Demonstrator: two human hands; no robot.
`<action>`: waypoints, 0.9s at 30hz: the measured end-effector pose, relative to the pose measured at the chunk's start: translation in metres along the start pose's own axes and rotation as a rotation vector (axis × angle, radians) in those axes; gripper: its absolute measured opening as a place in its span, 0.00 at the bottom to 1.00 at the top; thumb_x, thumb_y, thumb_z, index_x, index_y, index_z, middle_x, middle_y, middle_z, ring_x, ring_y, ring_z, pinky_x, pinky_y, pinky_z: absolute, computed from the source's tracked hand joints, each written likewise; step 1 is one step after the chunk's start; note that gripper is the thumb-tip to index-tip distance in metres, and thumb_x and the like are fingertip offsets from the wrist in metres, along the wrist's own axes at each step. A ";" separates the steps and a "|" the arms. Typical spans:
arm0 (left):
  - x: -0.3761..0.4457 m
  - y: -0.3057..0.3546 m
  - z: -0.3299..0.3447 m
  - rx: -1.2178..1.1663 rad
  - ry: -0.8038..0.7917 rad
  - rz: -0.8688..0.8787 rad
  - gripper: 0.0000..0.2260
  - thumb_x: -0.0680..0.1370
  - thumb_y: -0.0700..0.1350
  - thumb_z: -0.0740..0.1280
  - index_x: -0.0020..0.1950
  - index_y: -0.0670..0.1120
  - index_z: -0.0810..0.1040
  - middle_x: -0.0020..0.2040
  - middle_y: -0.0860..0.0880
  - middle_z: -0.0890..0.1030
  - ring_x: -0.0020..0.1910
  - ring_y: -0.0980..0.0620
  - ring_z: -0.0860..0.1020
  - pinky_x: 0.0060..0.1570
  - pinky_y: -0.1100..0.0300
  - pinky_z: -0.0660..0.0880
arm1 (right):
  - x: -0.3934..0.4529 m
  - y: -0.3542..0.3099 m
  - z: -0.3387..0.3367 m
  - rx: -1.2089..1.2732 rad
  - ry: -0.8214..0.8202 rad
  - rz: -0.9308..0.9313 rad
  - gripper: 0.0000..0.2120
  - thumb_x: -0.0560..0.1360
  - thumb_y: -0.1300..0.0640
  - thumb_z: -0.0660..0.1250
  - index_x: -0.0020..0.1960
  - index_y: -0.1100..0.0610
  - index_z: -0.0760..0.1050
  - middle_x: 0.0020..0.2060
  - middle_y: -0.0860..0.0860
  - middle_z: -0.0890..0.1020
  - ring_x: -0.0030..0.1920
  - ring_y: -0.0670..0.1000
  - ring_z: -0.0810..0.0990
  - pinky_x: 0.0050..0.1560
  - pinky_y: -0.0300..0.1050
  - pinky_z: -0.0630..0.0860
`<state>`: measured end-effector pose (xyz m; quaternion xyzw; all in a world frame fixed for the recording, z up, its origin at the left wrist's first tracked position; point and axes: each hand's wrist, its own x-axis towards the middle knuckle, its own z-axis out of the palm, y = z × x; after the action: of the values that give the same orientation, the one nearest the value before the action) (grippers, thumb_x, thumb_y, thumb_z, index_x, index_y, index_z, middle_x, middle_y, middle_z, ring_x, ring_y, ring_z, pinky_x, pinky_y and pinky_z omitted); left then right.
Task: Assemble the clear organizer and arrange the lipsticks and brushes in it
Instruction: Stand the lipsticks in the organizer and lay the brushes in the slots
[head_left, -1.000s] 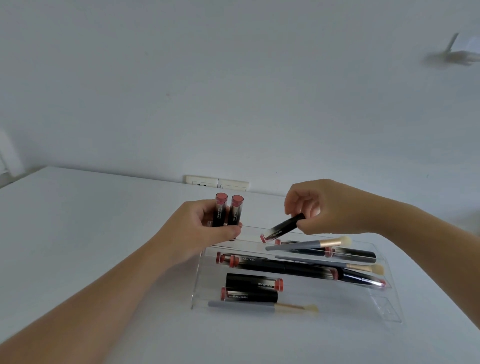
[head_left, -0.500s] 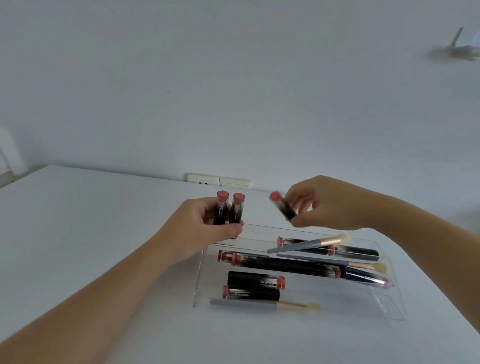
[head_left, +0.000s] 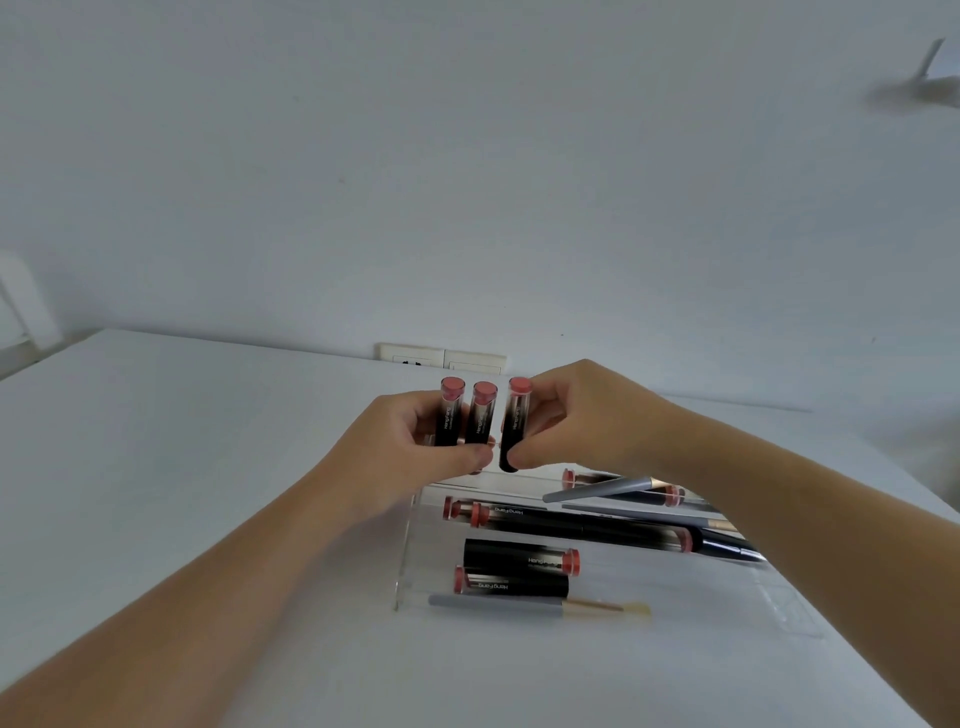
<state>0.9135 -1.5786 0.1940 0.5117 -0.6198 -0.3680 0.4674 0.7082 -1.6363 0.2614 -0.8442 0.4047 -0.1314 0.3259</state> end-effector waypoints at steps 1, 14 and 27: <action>0.000 0.000 0.000 0.003 0.000 0.004 0.15 0.65 0.57 0.78 0.51 0.59 0.86 0.47 0.53 0.88 0.48 0.53 0.86 0.60 0.47 0.80 | 0.001 0.001 0.002 -0.007 -0.010 -0.001 0.12 0.67 0.56 0.78 0.49 0.48 0.84 0.42 0.44 0.88 0.48 0.56 0.86 0.60 0.61 0.78; 0.000 -0.001 0.000 0.022 -0.005 0.022 0.14 0.68 0.54 0.78 0.52 0.60 0.86 0.48 0.54 0.88 0.48 0.54 0.86 0.60 0.47 0.80 | 0.000 -0.002 0.000 0.008 -0.086 0.040 0.14 0.69 0.54 0.79 0.53 0.48 0.83 0.45 0.42 0.88 0.48 0.44 0.86 0.63 0.49 0.76; 0.001 -0.002 0.000 -0.002 -0.014 0.026 0.16 0.65 0.56 0.77 0.53 0.60 0.86 0.48 0.53 0.88 0.49 0.52 0.86 0.60 0.45 0.79 | 0.000 0.000 0.005 0.000 -0.016 -0.031 0.09 0.70 0.52 0.76 0.49 0.46 0.84 0.40 0.42 0.88 0.45 0.45 0.86 0.58 0.56 0.78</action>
<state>0.9143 -1.5804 0.1921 0.5005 -0.6293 -0.3661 0.4684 0.7105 -1.6341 0.2576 -0.8514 0.3888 -0.1296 0.3273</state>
